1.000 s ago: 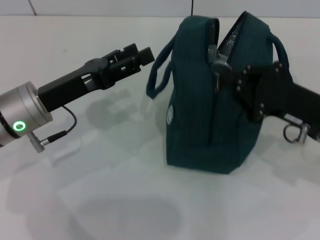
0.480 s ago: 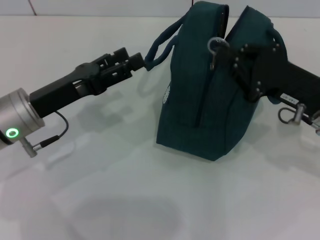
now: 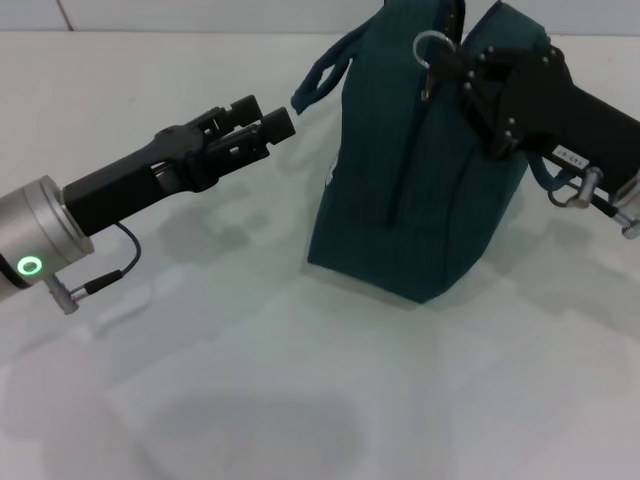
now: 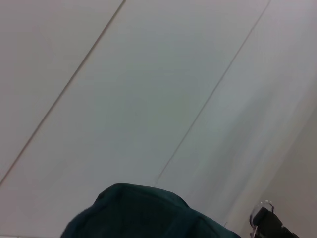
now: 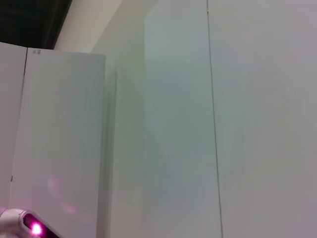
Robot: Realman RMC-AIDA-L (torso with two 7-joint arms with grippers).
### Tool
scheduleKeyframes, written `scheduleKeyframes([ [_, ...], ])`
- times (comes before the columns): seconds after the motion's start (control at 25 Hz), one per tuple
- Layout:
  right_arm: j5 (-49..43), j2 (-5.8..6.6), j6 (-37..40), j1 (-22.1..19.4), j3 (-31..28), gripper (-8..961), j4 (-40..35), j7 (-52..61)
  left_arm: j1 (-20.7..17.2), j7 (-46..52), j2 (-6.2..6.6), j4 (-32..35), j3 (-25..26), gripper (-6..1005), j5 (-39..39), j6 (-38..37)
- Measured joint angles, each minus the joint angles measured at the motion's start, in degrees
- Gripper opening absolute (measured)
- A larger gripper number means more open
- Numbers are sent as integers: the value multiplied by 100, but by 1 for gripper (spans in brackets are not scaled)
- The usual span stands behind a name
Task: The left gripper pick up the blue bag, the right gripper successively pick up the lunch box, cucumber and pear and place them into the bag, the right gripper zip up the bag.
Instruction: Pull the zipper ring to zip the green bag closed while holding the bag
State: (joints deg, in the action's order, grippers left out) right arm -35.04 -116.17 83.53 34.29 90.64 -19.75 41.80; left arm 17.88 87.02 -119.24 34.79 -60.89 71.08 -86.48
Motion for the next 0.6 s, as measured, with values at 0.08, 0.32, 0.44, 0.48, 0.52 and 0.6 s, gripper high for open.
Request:
scheduleKeyframes([
  [0.08, 5, 0, 8, 7, 12, 11, -8, 2, 1, -16, -2, -4, -15, 876, 18, 0],
  [0.32, 12, -2, 141, 48, 155, 11, -35, 14, 52, -66, -24, -66, -39, 875, 74, 31],
  [0.44, 20, -2, 148, 65, 217, 11, -38, 57, 245, -177, -23, -323, -44, 875, 79, 55],
  [0.48, 21, -2, 159, 66, 233, 11, -38, 64, 354, -238, -22, -463, -46, 874, 92, 56],
  [0.52, 21, -2, 173, 66, 243, 11, -37, 67, 399, -263, -20, -533, -46, 874, 103, 57],
  [0.6, 22, -2, 233, 67, 251, 11, -37, 70, 530, -343, -18, -689, -46, 874, 166, 63],
])
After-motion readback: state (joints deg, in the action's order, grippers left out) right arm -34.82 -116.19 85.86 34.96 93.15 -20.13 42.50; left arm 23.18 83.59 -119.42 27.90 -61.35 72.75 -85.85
